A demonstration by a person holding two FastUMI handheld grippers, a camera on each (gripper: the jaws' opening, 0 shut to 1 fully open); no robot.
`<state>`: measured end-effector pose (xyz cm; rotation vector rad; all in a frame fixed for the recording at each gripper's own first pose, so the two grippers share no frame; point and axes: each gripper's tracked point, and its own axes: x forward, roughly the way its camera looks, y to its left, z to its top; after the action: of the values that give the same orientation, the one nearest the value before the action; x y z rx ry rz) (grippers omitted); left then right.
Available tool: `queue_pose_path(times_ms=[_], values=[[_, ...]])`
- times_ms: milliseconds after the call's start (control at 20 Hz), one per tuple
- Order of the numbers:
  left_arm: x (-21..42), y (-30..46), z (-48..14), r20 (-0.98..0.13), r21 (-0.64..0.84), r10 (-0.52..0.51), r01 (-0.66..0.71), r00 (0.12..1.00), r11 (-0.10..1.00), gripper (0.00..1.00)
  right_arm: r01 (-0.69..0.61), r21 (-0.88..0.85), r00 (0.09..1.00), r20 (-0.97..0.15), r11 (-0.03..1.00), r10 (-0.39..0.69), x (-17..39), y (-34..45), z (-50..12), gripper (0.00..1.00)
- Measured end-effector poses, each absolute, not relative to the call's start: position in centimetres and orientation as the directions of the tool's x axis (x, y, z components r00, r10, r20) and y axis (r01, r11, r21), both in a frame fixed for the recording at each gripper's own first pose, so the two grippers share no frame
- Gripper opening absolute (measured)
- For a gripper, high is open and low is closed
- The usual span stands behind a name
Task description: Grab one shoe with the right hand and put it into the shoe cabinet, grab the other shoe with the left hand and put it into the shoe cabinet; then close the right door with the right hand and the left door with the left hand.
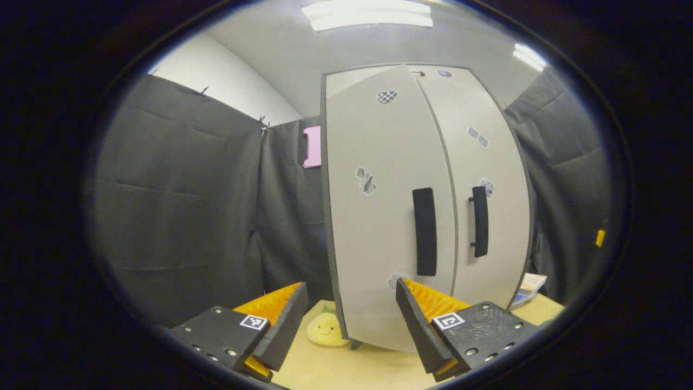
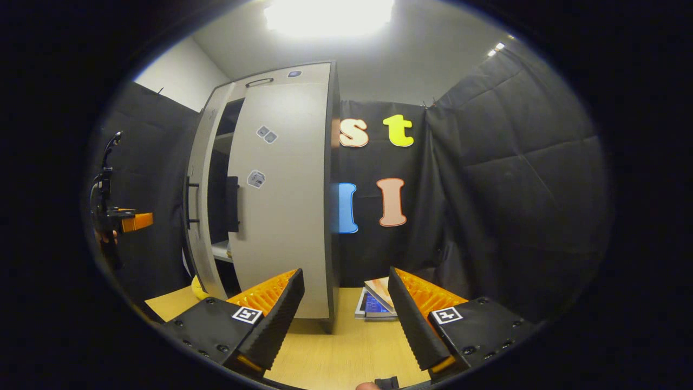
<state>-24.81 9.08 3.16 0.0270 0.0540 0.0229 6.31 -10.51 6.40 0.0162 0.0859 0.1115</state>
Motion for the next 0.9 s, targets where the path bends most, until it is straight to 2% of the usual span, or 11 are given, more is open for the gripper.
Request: queue_pose_path(times_ms=[100,150,300,700,750,900], values=[[-26.7,10.1,3.7,-0.051,0.050,0.012,-0.009,0.999,0.999,0.94,-0.112,0.016,0.991,-0.074,0.994,0.113,5.4,-9.4,7.0,0.98],[-27.8,10.8,3.9,-0.048,0.052,0.008,-0.005,0.999,0.999,0.89,-0.112,0.009,0.991,-0.067,0.994,0.112,5.0,-8.8,7.4,0.98],[-30.8,12.3,4.1,-0.047,0.038,-0.007,0.009,0.999,0.999,1.00,-0.110,0.004,0.992,-0.055,0.994,0.110,3.5,-7.3,8.1,0.98],[-36.4,16.1,3.0,-0.063,0.028,0.011,-0.010,0.998,1.000,1.00,-0.099,-0.011,0.995,-0.028,0.995,0.099,-0.4,-5.6,9.2,0.98],[-36.8,16.4,2.7,-0.066,0.030,0.015,-0.013,0.998,0.999,0.94,-0.093,-0.013,0.995,-0.026,0.996,0.093,-0.6,-5.7,9.2,0.98],[-38.0,17.1,2.1,-0.073,0.025,0.021,-0.020,0.997,1.000,0.94,-0.083,-0.009,0.996,-0.024,0.996,0.083,-1.4,-5.9,9.3,0.97]])
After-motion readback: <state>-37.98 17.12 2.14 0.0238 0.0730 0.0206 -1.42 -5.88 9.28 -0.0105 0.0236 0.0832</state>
